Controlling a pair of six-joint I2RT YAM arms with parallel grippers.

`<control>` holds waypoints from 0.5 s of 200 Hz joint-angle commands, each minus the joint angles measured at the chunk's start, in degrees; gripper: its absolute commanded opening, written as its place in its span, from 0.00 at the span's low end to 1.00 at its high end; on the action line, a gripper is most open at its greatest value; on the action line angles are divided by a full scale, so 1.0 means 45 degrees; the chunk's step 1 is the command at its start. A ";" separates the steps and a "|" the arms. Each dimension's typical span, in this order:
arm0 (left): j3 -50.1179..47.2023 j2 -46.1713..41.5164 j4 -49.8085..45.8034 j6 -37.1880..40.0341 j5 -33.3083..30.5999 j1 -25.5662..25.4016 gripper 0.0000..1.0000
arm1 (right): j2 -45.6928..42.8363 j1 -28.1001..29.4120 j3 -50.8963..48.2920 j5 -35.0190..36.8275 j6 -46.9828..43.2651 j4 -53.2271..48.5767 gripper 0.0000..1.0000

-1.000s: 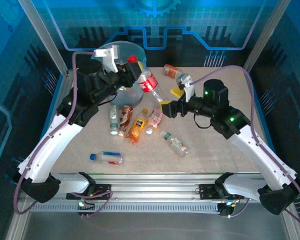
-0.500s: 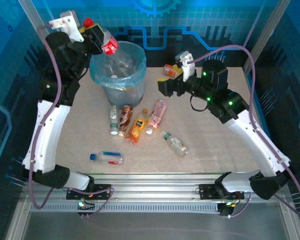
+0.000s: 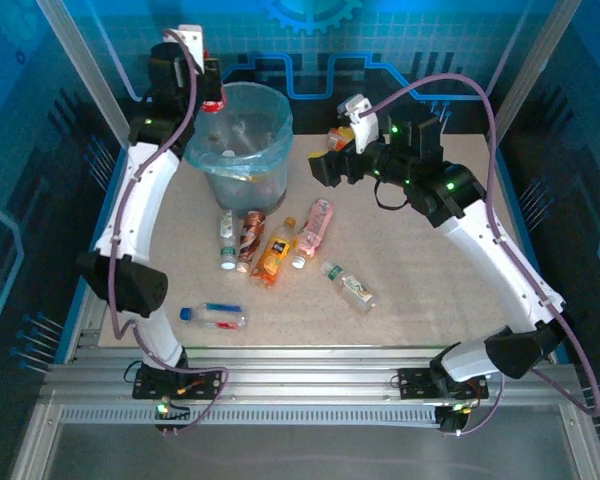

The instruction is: Put the plastic bottles in the bin

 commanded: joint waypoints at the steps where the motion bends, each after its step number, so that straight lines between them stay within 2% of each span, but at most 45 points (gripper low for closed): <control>1: -0.0124 0.0159 0.0239 0.0715 -0.0325 0.0227 0.00 | 0.0364 -0.0129 -0.0087 -0.0288 -0.0113 -0.0344 0.90; 20: -0.0900 0.0274 0.0738 0.0728 -0.0246 0.0303 0.00 | 0.0656 -0.0139 0.0085 -0.0376 -0.0111 -0.0434 0.89; 46: -0.1896 0.0263 0.1354 -0.0139 0.0417 0.0556 0.00 | 0.1130 -0.0114 0.0514 -0.0509 -0.0088 -0.0688 0.90; 75: -0.2614 0.0383 0.1588 -0.0734 0.0895 0.0809 0.04 | 0.1507 -0.0119 0.0884 -0.0699 0.0051 -0.0894 0.89; 90: -0.2705 0.0563 0.1383 -0.0881 0.0981 0.0906 0.11 | 0.1615 -0.0117 0.0956 -0.0749 0.0117 -0.0949 0.90; 100: -0.2687 0.0635 0.1218 -0.0959 0.1017 0.0959 0.24 | 0.1667 -0.0113 0.0997 -0.0745 0.0138 -0.1007 0.90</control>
